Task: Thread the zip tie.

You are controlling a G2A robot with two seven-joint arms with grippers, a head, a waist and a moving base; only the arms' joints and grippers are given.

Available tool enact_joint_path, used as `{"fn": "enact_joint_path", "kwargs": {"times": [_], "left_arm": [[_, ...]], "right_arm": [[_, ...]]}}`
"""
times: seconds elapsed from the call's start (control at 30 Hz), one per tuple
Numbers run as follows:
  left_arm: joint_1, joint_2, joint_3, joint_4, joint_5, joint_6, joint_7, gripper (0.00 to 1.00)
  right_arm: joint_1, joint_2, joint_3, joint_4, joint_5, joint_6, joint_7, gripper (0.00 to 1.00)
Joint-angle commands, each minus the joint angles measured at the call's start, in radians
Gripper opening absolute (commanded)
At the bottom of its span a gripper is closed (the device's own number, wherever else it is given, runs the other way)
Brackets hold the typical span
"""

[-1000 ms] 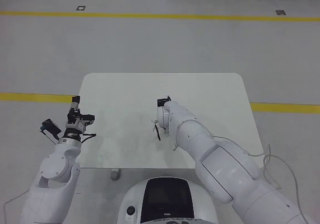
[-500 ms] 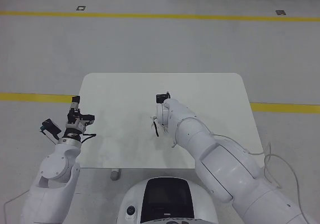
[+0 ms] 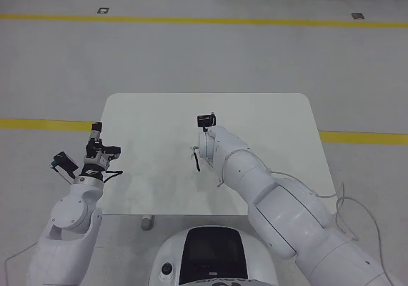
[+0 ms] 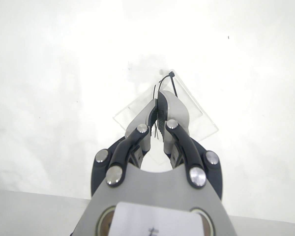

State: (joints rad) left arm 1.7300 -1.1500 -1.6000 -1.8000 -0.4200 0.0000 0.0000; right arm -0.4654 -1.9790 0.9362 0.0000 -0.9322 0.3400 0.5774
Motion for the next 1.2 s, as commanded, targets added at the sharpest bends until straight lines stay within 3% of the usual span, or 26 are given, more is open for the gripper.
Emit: {"fn": "enact_joint_path", "kwargs": {"times": [0.0,0.53,0.83,1.1,1.17], "left_arm": [[0.000,0.000,0.000,0.000,0.000,0.000,0.000,1.00],[0.000,0.000,0.000,0.000,0.000,0.000,0.000,1.00],[0.000,0.000,0.000,0.000,0.000,0.000,0.000,1.00],[0.000,0.000,0.000,0.000,0.000,0.000,0.000,1.00],[0.000,0.000,0.000,0.000,0.000,0.000,0.000,1.00]], "right_arm": [[0.000,0.000,0.000,0.000,0.002,0.000,-0.009,0.00],[-0.002,-0.002,-0.003,0.000,0.007,0.000,-0.037,0.00],[-0.028,0.016,-0.008,-0.032,-0.002,0.000,-0.109,0.00],[-0.026,0.014,-0.008,-0.020,0.000,0.000,-0.129,0.00],[-0.025,0.014,-0.008,-0.016,0.000,0.000,-0.123,0.14]]}}
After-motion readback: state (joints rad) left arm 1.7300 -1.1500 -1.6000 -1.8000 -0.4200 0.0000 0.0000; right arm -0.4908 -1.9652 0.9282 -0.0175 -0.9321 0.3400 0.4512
